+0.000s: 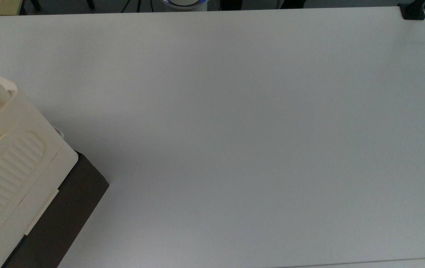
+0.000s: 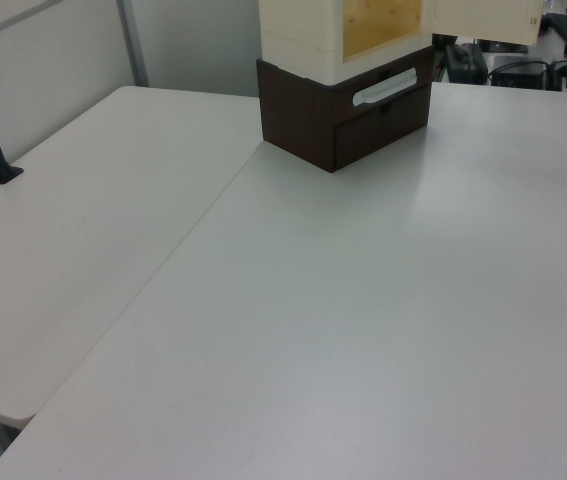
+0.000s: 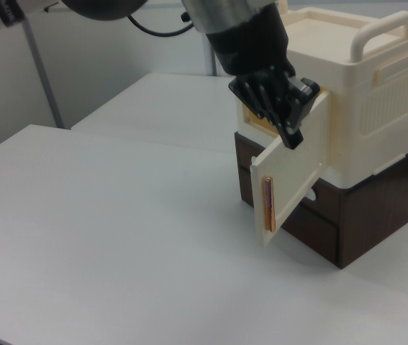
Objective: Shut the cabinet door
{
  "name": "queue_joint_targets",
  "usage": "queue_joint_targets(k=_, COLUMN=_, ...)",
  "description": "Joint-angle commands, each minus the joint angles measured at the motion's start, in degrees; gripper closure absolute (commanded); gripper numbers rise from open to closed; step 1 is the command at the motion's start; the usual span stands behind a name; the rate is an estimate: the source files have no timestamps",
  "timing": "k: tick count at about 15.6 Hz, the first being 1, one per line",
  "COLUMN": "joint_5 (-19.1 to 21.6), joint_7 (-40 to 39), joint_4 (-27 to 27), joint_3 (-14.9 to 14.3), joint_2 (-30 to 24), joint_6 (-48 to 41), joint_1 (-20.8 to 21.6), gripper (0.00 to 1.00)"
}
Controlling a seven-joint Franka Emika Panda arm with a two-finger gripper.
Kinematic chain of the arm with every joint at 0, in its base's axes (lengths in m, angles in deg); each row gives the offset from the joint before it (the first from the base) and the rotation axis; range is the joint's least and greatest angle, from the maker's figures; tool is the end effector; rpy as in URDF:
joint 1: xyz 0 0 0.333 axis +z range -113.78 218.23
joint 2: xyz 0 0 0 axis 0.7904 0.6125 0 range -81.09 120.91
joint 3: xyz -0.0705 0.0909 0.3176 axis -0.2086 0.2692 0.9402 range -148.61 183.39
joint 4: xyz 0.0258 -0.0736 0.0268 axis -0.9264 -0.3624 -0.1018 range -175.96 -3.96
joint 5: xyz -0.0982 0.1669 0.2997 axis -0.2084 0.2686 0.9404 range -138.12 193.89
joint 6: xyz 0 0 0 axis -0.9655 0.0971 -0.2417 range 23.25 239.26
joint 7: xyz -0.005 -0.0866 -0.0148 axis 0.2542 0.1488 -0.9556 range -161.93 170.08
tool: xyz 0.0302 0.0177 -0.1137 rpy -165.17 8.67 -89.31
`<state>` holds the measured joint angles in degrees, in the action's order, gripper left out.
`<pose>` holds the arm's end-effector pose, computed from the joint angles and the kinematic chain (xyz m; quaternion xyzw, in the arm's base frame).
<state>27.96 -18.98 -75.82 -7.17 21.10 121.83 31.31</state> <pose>0.3761 -0.3772 0.7477 0.9652 -0.1905 0.1460 0.1038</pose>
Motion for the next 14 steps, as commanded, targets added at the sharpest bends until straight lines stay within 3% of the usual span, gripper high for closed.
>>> queue_joint_targets(k=1, joint_5=1.33, joint_7=-3.40, joint_4=-1.48, joint_3=-0.75, joint_2=0.04, joint_6=1.04, joint_1=-0.17, gripper=1.00)
queue_joint_targets(k=7, joint_5=1.25, joint_7=-2.70, joint_4=-2.45, joint_3=0.13, joint_2=1.80, joint_6=0.61, joint_1=0.44, gripper=1.00)
queue_joint_targets(k=12, joint_5=1.42, joint_7=0.45, joint_4=-3.77, joint_3=0.30, joint_2=2.59, joint_6=0.96, joint_1=3.95, gripper=1.00)
queue_joint_targets(k=14, joint_5=3.52, joint_7=1.34, joint_4=-3.77, joint_3=0.30, joint_2=2.59, joint_6=0.96, joint_1=5.27, gripper=1.00)
